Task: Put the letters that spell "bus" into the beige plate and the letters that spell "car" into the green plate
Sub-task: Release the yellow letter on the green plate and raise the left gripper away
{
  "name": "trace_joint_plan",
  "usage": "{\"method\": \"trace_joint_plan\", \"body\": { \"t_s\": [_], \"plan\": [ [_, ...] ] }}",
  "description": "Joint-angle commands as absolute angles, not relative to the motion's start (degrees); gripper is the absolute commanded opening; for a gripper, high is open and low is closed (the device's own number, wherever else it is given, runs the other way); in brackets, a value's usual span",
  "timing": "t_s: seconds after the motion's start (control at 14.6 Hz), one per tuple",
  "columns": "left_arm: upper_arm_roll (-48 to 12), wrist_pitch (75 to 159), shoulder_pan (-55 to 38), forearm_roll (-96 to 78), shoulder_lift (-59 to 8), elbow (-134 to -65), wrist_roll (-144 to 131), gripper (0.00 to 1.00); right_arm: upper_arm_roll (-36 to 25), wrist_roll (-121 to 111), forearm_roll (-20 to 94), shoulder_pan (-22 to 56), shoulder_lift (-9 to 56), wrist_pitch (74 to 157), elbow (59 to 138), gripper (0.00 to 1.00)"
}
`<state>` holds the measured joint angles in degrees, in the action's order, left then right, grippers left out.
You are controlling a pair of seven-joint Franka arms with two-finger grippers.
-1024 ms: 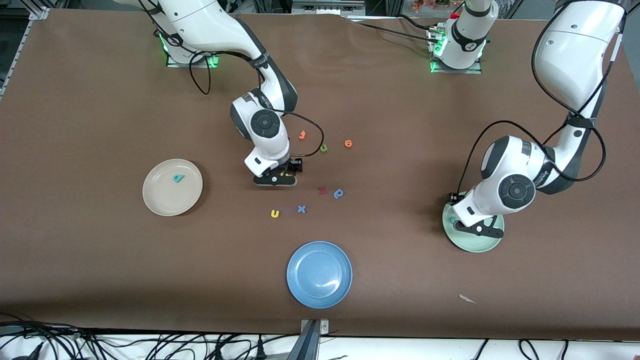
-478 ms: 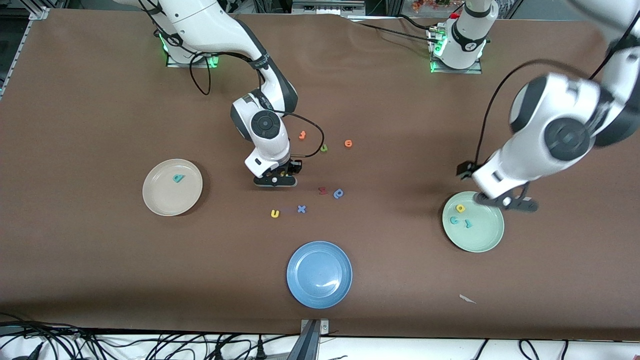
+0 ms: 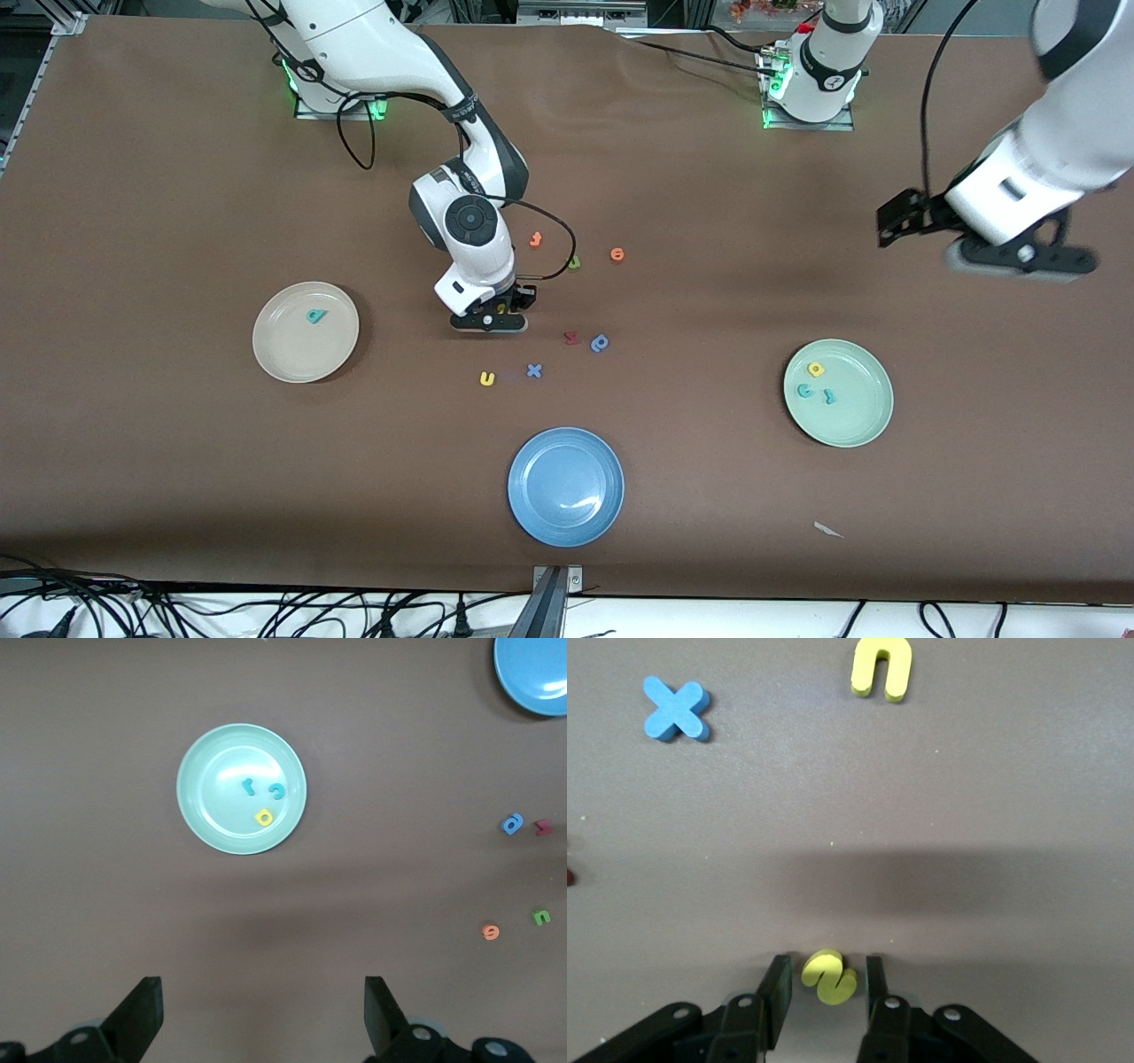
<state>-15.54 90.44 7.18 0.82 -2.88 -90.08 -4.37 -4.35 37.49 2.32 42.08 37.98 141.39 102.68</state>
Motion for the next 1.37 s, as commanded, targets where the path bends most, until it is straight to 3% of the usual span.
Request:
{"method": "trace_joint_plan", "body": {
  "t_s": [0.0, 0.2, 0.41, 0.68, 0.82, 1.16, 1.3],
  "plan": [
    [-6.7, 89.7, -0.3, -1.2, -1.3, -89.6, -3.2, 1.0, -4.5, 38.3, 2.2, 42.5, 39.2, 141.9, 101.4, 0.4],
    [-5.2, 89.5, -1.9, -1.1, -1.2, -91.0, -2.9, 1.0, -4.5, 38.3, 2.2, 42.4, 39.6, 142.7, 101.5, 0.39],
    [-5.3, 90.2, -3.1, 0.6, -1.0, -93.7, -2.9, 1.0, -4.5, 38.1, 2.2, 42.5, 40.1, 143.1, 101.5, 0.3],
    [-4.5, 94.7, -2.8, 0.8, 0.9, -94.4, -3.3, 1.0, -4.5, 38.1, 2.2, 42.5, 40.5, 144.1, 101.6, 0.11],
    [-4.3, 94.9, -2.7, 0.7, 3.4, -97.5, -2.6, 1.0, -4.5, 37.1, 2.2, 42.5, 40.0, 143.6, 101.4, 0.08],
    [-2.5, 94.4, -2.5, 0.2, 3.4, -96.7, -2.7, 1.0, -5.8, 24.8, 2.5, 38.2, 33.6, 130.8, 100.3, 0.06],
    [-2.7, 94.0, -3.1, 0.1, 3.3, -96.2, -2.8, 1.0, -9.5, 17.4, 2.5, 38.2, 32.1, 128.2, 101.4, 0.06]
  ]
}}
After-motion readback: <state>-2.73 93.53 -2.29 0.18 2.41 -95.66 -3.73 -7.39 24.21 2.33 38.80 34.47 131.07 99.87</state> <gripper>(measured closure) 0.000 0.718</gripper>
